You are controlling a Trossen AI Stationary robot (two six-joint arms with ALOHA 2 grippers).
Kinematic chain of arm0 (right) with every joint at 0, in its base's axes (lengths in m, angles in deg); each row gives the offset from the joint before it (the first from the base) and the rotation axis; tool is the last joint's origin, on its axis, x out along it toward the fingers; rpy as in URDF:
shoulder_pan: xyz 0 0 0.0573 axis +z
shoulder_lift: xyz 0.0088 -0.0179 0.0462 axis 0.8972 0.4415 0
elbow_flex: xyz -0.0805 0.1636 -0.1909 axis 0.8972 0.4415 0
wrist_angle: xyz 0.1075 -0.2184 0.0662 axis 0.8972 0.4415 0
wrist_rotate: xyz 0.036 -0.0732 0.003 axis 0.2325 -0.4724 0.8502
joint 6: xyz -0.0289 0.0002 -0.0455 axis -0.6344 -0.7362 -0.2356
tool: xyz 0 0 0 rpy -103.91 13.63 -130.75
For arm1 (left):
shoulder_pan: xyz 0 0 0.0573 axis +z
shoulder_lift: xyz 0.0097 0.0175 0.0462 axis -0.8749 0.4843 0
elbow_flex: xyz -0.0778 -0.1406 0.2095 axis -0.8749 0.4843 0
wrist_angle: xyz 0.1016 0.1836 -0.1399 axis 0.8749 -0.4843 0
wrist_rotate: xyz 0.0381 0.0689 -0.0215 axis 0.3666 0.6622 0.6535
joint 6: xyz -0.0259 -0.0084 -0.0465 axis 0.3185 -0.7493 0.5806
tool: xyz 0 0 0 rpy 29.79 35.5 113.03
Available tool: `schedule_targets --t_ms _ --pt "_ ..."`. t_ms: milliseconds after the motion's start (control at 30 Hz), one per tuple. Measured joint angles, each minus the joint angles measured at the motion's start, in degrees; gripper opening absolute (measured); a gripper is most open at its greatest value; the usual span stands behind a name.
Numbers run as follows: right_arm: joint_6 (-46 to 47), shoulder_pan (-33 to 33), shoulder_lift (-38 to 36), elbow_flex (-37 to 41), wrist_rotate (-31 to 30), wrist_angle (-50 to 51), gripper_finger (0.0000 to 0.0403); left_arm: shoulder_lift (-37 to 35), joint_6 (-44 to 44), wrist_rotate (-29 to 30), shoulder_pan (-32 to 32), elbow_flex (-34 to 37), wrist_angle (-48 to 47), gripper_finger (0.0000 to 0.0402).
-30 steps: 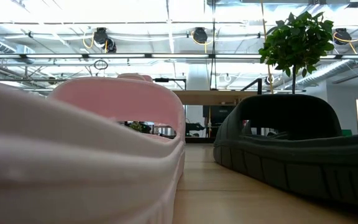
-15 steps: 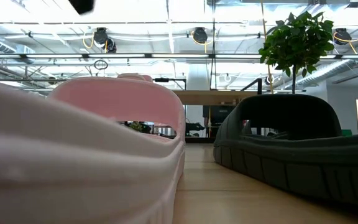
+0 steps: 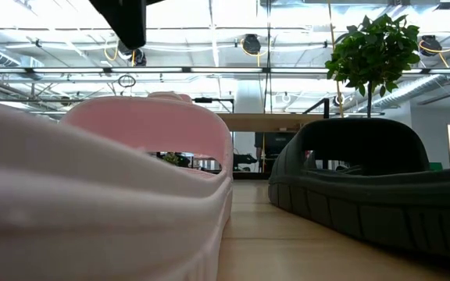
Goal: Pick and place slides into the shelf
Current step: Put the pink slipper on the shelf
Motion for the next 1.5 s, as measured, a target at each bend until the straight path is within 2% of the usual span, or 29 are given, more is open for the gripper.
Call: schedule_targets --t_ms 267,600,1000,1267,1500 --pt "0.0 0.0 0.0 0.0 0.0 1.5 0.007 0.6 7.3 0.5 0.4 0.0 -0.1 0.0149" --pt "0.0 0.0 0.0 0.0 0.0 1.5 0.007 0.7 11.6 0.5 -0.9 0.0 0.3 0.0149" --pt "0.0 0.0 0.0 0.0 0.1 1.9 0.007 1.4 9.9 4.3 -1.0 0.0 -0.4 0.0149" --pt "-0.1 0.0 0.0 0.0 0.1 2.7 0.007 3.8 10.3 3.7 -0.6 0.0 -0.7 0.0149" --pt "-0.2 0.0 0.0 0.0 0.1 3.3 0.007 3.9 10.5 6.5 -0.6 0.0 -2.9 0.0149"
